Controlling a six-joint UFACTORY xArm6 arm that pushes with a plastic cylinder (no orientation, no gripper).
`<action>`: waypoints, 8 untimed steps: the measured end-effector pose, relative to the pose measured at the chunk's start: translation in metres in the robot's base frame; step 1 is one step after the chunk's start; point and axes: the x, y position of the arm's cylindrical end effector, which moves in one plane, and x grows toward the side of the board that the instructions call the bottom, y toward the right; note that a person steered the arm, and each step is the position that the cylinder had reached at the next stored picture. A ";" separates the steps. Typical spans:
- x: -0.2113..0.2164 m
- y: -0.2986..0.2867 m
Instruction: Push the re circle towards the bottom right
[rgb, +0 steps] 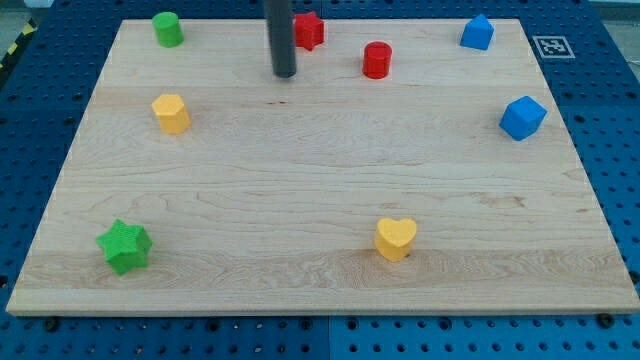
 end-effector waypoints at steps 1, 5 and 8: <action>-0.004 0.050; -0.038 0.136; -0.036 0.155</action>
